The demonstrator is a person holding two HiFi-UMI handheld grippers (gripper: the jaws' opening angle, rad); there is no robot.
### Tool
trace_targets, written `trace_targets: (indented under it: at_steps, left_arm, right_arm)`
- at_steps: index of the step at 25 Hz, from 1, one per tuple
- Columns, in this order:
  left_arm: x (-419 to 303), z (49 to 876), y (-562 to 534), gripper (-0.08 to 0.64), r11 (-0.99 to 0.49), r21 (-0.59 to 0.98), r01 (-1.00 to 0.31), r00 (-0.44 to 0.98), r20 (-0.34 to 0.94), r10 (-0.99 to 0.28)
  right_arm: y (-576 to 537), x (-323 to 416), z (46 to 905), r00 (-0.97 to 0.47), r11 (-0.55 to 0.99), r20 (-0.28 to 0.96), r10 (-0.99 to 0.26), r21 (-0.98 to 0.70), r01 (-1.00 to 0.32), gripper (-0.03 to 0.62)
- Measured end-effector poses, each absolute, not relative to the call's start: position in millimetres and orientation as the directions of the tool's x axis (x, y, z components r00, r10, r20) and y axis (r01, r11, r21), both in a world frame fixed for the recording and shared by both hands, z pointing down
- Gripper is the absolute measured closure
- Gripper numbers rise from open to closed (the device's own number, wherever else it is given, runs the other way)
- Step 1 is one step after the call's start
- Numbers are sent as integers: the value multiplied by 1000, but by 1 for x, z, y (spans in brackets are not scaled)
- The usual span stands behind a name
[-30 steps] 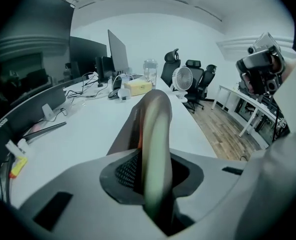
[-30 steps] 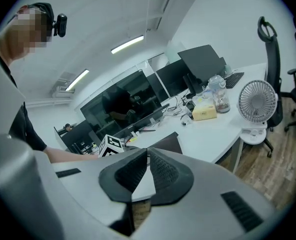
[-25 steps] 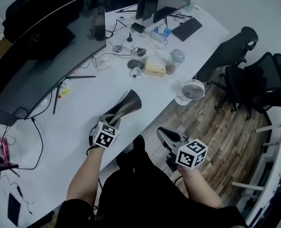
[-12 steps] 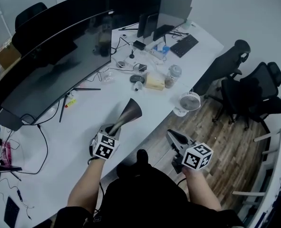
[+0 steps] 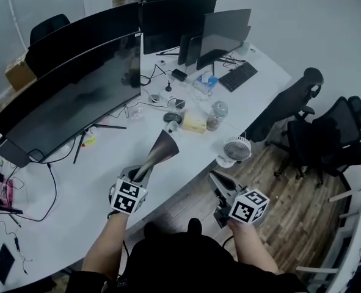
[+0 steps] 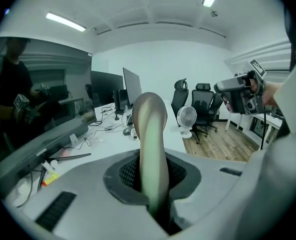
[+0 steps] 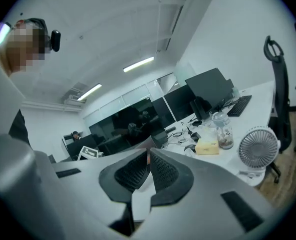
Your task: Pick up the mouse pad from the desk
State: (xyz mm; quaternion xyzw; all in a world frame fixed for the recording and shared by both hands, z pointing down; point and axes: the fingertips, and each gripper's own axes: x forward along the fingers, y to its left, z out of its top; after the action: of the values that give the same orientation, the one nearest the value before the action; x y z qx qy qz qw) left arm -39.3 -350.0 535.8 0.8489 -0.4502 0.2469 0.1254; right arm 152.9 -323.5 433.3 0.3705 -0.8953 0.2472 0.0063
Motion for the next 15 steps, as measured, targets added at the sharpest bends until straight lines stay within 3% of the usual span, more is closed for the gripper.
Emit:
trace_targets:
  at_steps: [7,15]
  left_arm:
    - [1,502,-361,512,-452,-3,-892,390,500,-773]
    - [69,468,-349,511,-379,1,-926,338,451,-826]
  right_arm:
    - [-330,216,417,-772,704,177,-611,-326,-631,574]
    - [-341,277,420,-826,762,145,-545,-326,-560,574]
